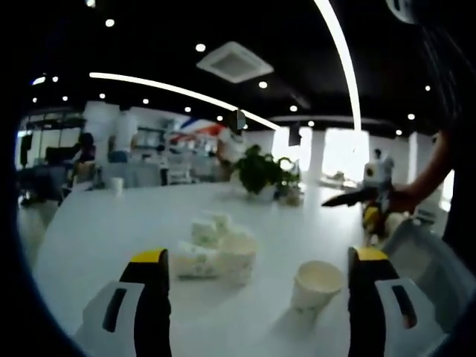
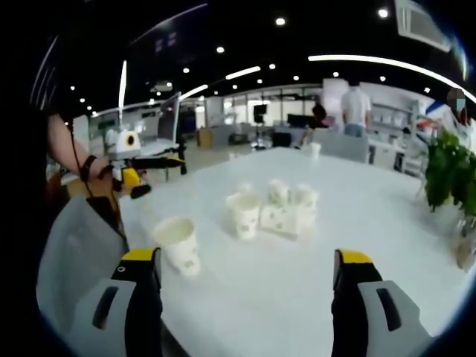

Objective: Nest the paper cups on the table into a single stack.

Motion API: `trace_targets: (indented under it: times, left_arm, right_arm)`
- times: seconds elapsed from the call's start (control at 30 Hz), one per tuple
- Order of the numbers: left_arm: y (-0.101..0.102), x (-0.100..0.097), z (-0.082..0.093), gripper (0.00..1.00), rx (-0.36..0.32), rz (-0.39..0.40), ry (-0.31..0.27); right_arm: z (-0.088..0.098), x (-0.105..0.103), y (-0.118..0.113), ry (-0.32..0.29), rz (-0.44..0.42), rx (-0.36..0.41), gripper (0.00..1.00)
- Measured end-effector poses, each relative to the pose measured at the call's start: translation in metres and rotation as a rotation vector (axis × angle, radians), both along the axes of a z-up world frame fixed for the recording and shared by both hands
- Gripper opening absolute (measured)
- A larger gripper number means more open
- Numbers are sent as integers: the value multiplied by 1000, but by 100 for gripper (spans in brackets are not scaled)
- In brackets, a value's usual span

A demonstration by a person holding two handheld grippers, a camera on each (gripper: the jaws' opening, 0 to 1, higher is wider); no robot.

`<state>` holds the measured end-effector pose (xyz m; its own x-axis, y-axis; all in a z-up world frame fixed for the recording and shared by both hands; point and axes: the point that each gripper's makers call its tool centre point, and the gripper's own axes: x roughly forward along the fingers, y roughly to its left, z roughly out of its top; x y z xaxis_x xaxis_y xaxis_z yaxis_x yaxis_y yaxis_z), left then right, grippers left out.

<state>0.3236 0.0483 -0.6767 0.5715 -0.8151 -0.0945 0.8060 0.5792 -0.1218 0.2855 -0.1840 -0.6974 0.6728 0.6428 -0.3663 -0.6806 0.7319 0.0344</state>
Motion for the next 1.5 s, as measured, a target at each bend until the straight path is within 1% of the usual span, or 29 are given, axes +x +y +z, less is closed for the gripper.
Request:
trace_targets:
  times: [0.03, 0.13, 0.2, 0.23, 0.3, 0.37, 0.4, 0.43, 0.53, 0.6, 0.67, 0.7, 0.8, 0.87, 0.97, 1.0, 1.03, 1.13, 1.23, 1.5]
  left_arm:
    - [2, 0, 0, 98, 0, 5, -3]
    - [12, 5, 1, 98, 7, 47, -49]
    - [20, 8, -4, 98, 1, 84, -5]
    - [23, 10, -4, 98, 8, 98, -3]
    - [27, 12, 0, 98, 16, 114, -44]
    - [29, 13, 0, 98, 20, 125, -44]
    - [31, 14, -1, 98, 17, 132, -30]
    - [31, 14, -1, 98, 19, 133, -26]
    - [29, 14, 1, 98, 20, 128, -43]
    - [28, 15, 0, 98, 17, 125, -22]
    - [27, 14, -1, 98, 19, 123, -23]
    - [26, 14, -2, 98, 16, 118, -15]
    - [25, 12, -1, 98, 16, 113, -25]
    - [25, 11, -3, 98, 14, 115, -14]
    - [27, 10, -5, 98, 14, 119, -12]
    - [28, 10, -5, 98, 14, 120, -9]
    - [28, 9, -6, 98, 15, 121, -7]
    - [29, 7, -6, 98, 12, 124, -15]
    - [29, 6, -5, 98, 11, 125, -17]
    - [30, 5, -3, 98, 10, 131, -17]
  right_arm:
    - [0, 0, 0, 1, -1, 1, 94]
    - [0, 0, -1, -1, -2, 2, 95]
    - [0, 1, -1, -1, -4, 0, 95]
    - [0, 1, -2, -3, -5, 1, 95]
    - [0, 1, -3, -4, -8, 5, 96]
    - [-1, 1, -4, 1, -10, 1, 96]
    - [-1, 1, -4, 0, -11, 3, 96]
    - [-1, 1, -4, -1, -11, 3, 97]
    - [-1, 1, -3, -1, -10, 4, 96]
    - [-2, 1, -3, -1, -9, 1, 96]
    - [-1, 2, -2, 0, -9, 7, 96]
    - [-2, 2, -1, 0, -8, 4, 96]
    - [-3, 6, 2, -1, 0, 1, 96]
    - [-4, 9, 5, -6, 8, -7, 95]
    - [-5, 15, 9, -6, 16, -11, 94]
    - [-7, 17, 10, 3, 22, -22, 92]
    - [-8, 17, 11, 12, 30, -21, 88]
    - [-8, 21, 14, 13, 54, -30, 77]
    - [-7, 23, 16, 15, 63, -27, 73]
    - [-4, 29, 21, 10, 78, -24, 69]
